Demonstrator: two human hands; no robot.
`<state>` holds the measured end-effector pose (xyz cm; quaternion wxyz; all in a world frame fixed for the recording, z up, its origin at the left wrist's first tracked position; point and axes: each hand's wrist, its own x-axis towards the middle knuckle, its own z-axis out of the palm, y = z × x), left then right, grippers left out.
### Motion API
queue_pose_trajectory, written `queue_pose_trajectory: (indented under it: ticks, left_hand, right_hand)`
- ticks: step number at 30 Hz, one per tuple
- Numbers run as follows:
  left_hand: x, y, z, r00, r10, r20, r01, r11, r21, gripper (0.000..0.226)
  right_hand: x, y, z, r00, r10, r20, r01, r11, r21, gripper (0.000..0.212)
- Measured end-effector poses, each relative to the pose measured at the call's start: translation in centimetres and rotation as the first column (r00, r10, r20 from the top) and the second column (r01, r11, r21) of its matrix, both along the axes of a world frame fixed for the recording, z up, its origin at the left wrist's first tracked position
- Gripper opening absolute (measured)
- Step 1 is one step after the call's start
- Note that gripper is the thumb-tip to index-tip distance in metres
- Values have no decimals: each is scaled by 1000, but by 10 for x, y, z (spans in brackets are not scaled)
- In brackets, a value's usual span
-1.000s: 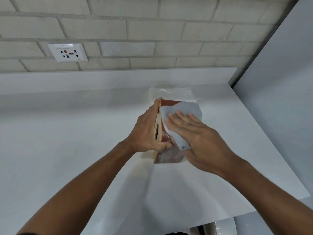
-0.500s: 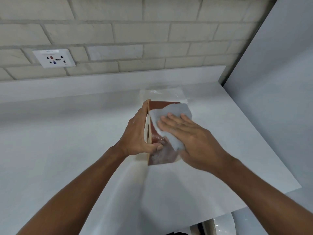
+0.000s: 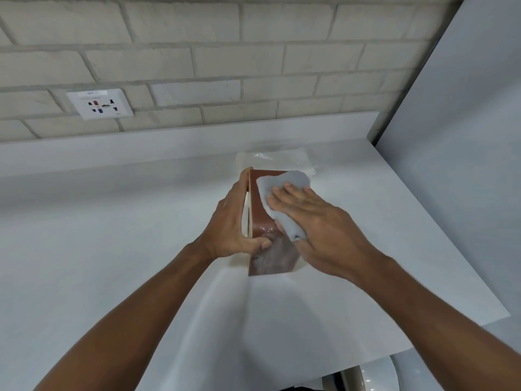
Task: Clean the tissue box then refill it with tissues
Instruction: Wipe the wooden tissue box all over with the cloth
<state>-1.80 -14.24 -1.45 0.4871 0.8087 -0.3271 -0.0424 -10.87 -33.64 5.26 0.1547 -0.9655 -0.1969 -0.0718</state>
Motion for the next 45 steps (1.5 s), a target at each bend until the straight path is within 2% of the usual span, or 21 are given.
queue_pose_trajectory:
  ticks: [5,10,15,18,20,25,29,32,35,38,41,45]
  left_hand:
    - [4,4,-10,999,18,-36,-16,998,62,122]
    - [2,1,-2,1000,-2,3,2,1000,21,115]
    - [6,3,-11,998,-13,-56,16,998,58,122]
    - [0,5,-7,999,-46,-22,46,999,8,114]
    - [2,2,-8,999,-27,-34,28,999,17,119]
    - [8,5,-10,999,-27,-31,28,999,37,130]
    - [1,6,-5,998,-30,-53,30,1000,2,127]
    - [1,5,-7,999,-24,-32,24,1000,-8,124]
    - [3,3,-4,999,-46,-5,46,999,-8,116]
    - [3,3,-2,998,-70,-7,70,997,-24,109]
    - [2,4,-4,998,-61,-23,60,997,-50,118]
    - [0,0,-6,999,-37,3,37,999,-34,114]
  right_hand:
    - [-6,4,-11,981,183,70,-175,979,-109,64]
    - [-6,-5,-9,988,112,109,-102,991,-89,65]
    - [-16,-4,-19,951,266,154,-233,951,-204,66]
    - [-16,-22,-15,964,196,180,-169,973,-157,62]
    - [-16,-10,-15,969,158,190,-137,983,-119,59]
    - [-19,5,-22,940,270,209,-219,946,-237,67]
    - [-21,-36,-21,969,122,214,-106,991,-85,63]
    - [-23,-26,-23,967,59,249,-57,998,-17,57]
    - [-23,4,-26,950,131,283,-106,989,-100,57]
    - [-19,-5,-27,936,213,280,-170,971,-171,57]
    - [-20,-30,-26,950,172,262,-136,979,-149,58]
    - [-22,-8,-28,944,152,294,-131,987,-89,54]
